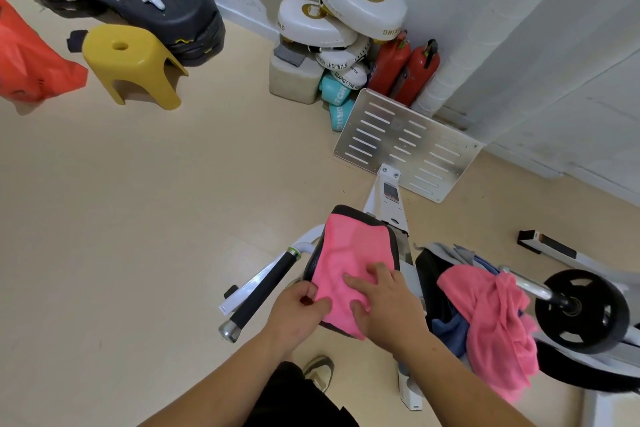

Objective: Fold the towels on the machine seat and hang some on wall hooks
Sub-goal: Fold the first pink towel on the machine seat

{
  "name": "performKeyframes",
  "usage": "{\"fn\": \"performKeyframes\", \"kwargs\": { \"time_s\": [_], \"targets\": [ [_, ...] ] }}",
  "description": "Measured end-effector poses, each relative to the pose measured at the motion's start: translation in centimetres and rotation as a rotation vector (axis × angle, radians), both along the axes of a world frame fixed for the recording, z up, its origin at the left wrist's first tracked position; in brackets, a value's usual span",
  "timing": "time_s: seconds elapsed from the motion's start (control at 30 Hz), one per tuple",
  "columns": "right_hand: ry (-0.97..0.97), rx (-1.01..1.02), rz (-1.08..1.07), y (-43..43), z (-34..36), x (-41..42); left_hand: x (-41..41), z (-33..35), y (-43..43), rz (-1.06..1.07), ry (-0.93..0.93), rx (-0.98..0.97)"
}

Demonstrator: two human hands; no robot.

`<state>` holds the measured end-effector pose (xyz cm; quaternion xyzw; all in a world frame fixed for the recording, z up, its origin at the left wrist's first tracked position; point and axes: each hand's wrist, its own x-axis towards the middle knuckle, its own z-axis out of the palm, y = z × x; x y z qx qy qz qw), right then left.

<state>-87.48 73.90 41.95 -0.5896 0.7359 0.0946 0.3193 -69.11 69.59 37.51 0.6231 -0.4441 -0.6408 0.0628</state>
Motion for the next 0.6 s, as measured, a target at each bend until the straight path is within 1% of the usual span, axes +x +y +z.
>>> {"fn": "performKeyframes", "kwargs": {
  "time_s": [0.17, 0.3, 0.37, 0.4, 0.47, 0.53, 0.57, 0.6],
  "targets": [
    [0.014, -0.015, 0.010, 0.2, -0.2, 0.0, 1.3, -0.7, 0.5, -0.074, -0.154, -0.197],
    [0.013, -0.017, 0.010, 0.3, -0.1, 0.0, 2.4, -1.1, 0.5, -0.111, -0.245, -0.191],
    [-0.014, -0.047, -0.004, 0.6, -0.3, 0.0, 2.1, -1.0, 0.4, -0.084, -0.267, -0.215],
    [-0.045, -0.086, -0.041, 0.9, -0.3, 0.2, 1.9, -0.8, 0.5, -0.049, -0.248, -0.222],
    [-0.113, -0.235, -0.166, 1.9, -0.2, 0.7, 1.4, -0.6, 0.6, 0.032, -0.200, -0.190],
    [-0.081, -0.387, -0.298, 3.3, -0.3, 1.0, 1.1, -0.9, 0.9, 0.091, -0.190, -0.141],
    [-0.069, -0.402, -0.369, 4.1, -0.4, 1.0, 1.0, -1.1, 1.1, 0.101, -0.193, -0.117],
    [-0.091, -0.357, -0.449, 4.9, -0.5, 1.0, 0.9, -1.3, 1.4, 0.107, -0.191, -0.088]
  ]
}}
